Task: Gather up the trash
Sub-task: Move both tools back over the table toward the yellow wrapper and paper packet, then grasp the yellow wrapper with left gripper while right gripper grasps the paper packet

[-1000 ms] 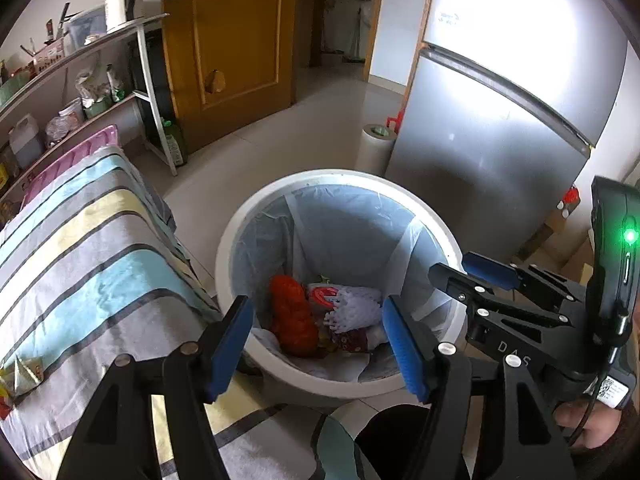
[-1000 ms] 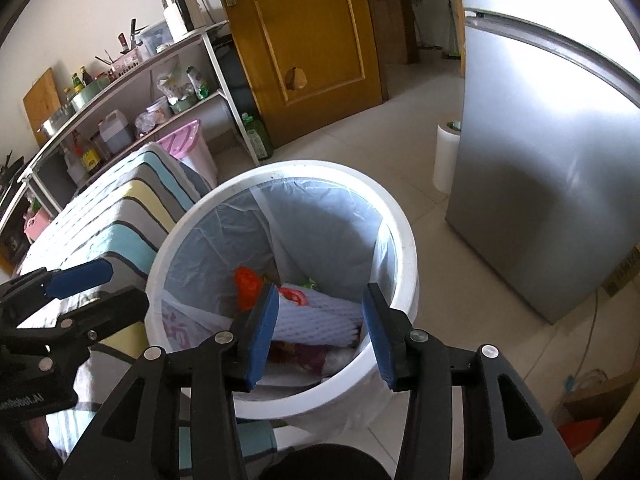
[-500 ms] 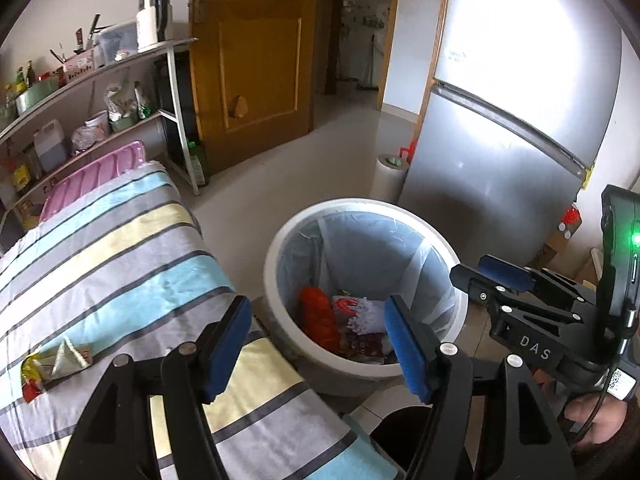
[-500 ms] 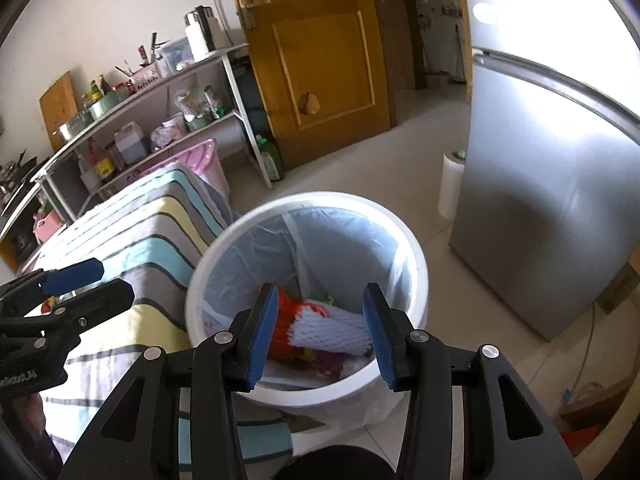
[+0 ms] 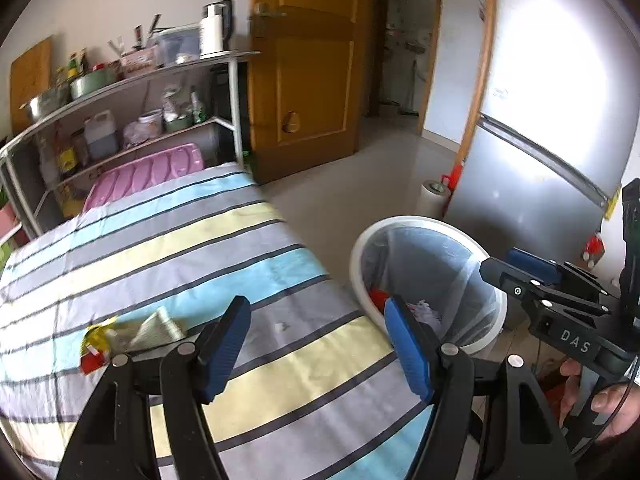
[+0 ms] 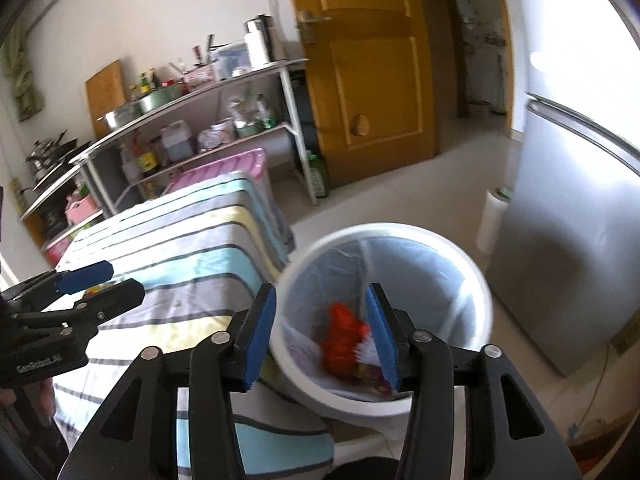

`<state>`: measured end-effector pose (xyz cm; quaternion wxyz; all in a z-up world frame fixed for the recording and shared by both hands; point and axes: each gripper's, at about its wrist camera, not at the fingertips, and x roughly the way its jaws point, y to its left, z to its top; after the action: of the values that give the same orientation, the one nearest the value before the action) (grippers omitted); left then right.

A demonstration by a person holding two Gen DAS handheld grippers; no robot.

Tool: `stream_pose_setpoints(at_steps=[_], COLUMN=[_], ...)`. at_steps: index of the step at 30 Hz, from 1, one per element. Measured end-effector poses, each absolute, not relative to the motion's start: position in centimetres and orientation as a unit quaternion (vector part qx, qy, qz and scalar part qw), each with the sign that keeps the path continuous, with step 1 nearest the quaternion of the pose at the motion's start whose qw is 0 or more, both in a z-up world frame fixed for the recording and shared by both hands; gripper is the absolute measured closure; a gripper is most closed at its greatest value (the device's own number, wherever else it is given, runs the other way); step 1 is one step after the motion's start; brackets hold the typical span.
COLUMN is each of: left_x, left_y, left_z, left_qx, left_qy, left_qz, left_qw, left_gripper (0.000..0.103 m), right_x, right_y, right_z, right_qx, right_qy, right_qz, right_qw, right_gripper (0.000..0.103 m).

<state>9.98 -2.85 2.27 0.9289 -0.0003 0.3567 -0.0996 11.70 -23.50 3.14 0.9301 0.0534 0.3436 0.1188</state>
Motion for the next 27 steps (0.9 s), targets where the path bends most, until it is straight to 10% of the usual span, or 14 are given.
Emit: stream_pose_setpoints(at_steps=[27], left_x=[7.3], left_y=[15.3], left_z=[-0.7], left_qx=[-0.075], left_qy=[0.374], left_qz=[0.061], left_qw=[0.922], left_gripper=[0.03], right_x=[16.5], right_y=[-5.0], right_z=[0.9], right_qx=[-0.03], right_qy=[0.394], right_qz=[0.334], right_qw=[0.856], right_gripper=[0.045])
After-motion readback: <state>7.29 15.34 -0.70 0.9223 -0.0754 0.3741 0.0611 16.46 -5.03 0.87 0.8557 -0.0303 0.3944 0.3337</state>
